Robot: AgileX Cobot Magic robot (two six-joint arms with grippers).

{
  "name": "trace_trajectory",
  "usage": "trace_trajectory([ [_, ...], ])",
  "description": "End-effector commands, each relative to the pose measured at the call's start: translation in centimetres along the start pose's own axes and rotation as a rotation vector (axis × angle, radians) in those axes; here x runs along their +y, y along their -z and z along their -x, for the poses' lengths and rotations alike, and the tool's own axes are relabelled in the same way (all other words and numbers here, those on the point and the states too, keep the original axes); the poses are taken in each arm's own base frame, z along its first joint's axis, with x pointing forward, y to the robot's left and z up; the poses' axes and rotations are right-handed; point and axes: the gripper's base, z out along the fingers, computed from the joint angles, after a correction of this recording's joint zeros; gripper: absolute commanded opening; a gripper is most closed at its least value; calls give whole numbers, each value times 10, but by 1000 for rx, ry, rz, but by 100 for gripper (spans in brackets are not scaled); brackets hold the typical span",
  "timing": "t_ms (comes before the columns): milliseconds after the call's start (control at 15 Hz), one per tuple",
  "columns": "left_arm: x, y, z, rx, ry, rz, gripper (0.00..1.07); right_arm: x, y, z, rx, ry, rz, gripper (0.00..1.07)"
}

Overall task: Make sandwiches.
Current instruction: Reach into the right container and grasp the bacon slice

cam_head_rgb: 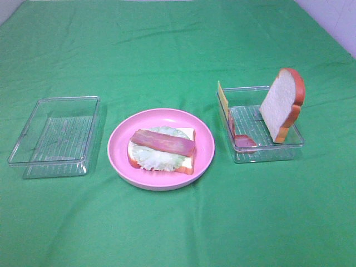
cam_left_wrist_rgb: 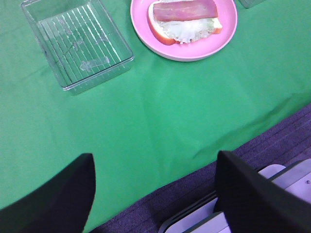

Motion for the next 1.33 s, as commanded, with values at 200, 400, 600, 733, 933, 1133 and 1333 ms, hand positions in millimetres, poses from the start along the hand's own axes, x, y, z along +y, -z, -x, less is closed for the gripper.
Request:
trace_trajectory([
  [200,12,14,-64,-91,-53,-8,67,0,1,0,-24,8,-5,73],
  [400,16,10,-88,-129,-99,-10,67,0,1,0,-24,8,-5,73],
  [600,15,9,-110,-309,-206,-69,67,0,1,0,-24,8,-5,73],
  [733,15,2,-114,-362,-206,-75,67,0,1,0,-24,8,-5,73],
  [933,16,-6,-117,-408,-202,-81,67,0,1,0,-23,8,-6,73],
  [1133,16,-6,-117,-408,-202,-82,67,0,1,0,-21,8,-6,73],
  [1333,15,-6,-117,-409,-201,-85,67,0,1,0,-21,8,-6,73],
])
